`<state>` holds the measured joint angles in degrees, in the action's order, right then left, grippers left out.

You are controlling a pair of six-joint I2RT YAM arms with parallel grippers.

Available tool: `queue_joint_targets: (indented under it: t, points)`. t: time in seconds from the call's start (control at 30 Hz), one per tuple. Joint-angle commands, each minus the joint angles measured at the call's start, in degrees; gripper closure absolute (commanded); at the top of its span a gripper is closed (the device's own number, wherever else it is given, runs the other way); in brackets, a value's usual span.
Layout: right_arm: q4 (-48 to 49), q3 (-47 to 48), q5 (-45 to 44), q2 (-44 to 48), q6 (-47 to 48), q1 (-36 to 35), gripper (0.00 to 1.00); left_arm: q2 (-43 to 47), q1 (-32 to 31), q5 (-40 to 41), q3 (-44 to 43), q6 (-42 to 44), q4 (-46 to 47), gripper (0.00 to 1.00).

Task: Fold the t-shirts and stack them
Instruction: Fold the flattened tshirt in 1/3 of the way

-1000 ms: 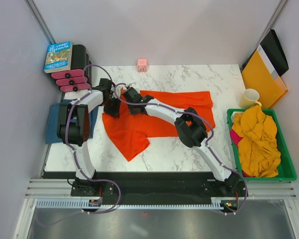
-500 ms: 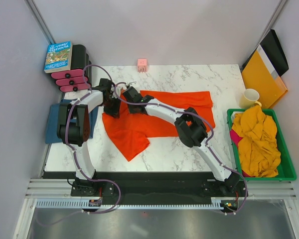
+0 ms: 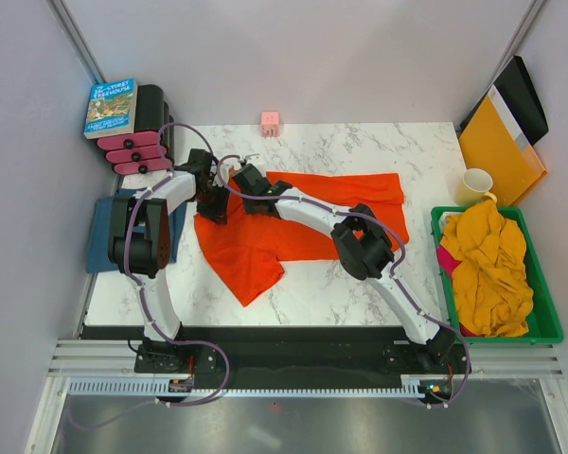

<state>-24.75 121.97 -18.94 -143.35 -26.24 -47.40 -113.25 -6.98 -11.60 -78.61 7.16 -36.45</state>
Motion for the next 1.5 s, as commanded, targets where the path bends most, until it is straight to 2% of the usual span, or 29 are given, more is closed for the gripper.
queue_joint_targets:
  t: [0.0,0.33,0.43,0.47,0.53,1.13,1.47]
  points:
    - [2.95,2.48,-2.15,-0.96,-1.44,0.02,0.63,-2.06,0.3,0.87,2.05,2.51,0.94,0.67]
    - [2.34,2.13,-2.51,-2.11,-3.03,0.81,0.69,-1.97,0.3,0.87,1.97,3.04,0.94,0.67]
    - [2.17,1.78,-2.68,-1.94,-3.2,0.9,0.78,-2.15,0.3,0.78,1.97,3.13,0.94,0.67]
    - [2.17,1.69,-2.86,-1.85,-3.38,0.9,0.88,-2.15,0.3,0.61,1.88,3.21,0.94,0.67]
    - [2.17,0.99,-3.12,-1.15,-3.55,0.9,1.0,-2.24,0.3,0.61,1.79,3.04,0.85,0.67]
    - [5.15,-13.68,-3.65,12.12,-4.26,-0.15,1.0,-3.03,0.3,-0.01,0.39,2.07,0.85,0.68]
    - [6.21,-16.41,-1.98,15.55,-4.7,-1.12,1.0,-3.03,0.3,0.26,0.3,1.98,0.85,0.68]
